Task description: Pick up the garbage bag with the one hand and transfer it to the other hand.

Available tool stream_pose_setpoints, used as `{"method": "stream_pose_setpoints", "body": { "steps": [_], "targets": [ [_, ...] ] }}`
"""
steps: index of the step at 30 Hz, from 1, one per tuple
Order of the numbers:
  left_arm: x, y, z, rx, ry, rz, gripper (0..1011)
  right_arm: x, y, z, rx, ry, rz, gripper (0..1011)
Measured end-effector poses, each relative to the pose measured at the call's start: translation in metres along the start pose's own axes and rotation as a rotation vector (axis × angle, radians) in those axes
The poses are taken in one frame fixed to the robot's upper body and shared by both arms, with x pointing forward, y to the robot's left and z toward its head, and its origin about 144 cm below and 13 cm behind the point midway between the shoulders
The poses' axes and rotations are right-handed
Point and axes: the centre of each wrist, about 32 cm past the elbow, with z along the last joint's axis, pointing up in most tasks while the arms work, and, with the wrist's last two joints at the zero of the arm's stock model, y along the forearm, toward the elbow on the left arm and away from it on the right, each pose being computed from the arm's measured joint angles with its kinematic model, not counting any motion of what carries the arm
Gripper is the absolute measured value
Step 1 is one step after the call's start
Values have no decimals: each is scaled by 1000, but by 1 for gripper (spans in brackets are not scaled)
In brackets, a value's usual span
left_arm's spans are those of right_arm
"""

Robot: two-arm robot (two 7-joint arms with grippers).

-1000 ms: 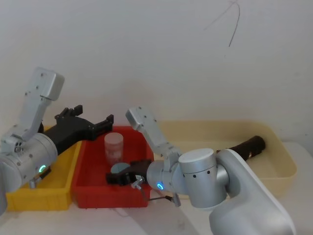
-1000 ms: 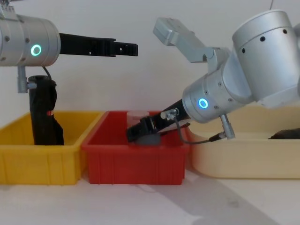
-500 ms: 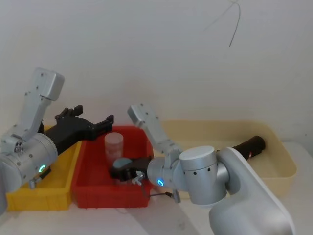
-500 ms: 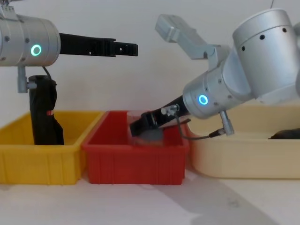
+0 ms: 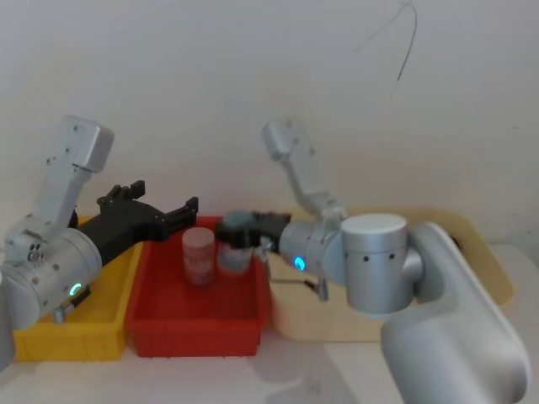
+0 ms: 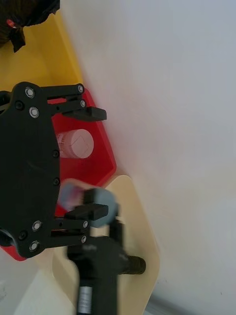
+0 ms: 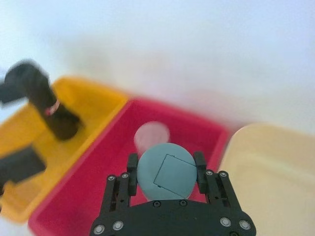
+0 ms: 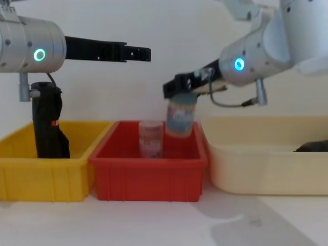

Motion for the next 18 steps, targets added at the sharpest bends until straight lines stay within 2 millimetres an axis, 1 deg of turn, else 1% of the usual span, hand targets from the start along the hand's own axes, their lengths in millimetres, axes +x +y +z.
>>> {"method": "stream_pose_setpoints", "body": {
  "steps": [6, 11, 18],
  "targets": [
    [0, 0, 0, 0, 0, 0, 1002, 13, -8, 12, 74, 37, -59, 647],
    [0, 0, 0, 0, 0, 0, 1002, 29, -17, 21, 140, 78, -125, 647],
    [0, 0, 0, 0, 0, 0, 1001, 52, -27, 22, 198, 133, -214, 647]
  ]
}}
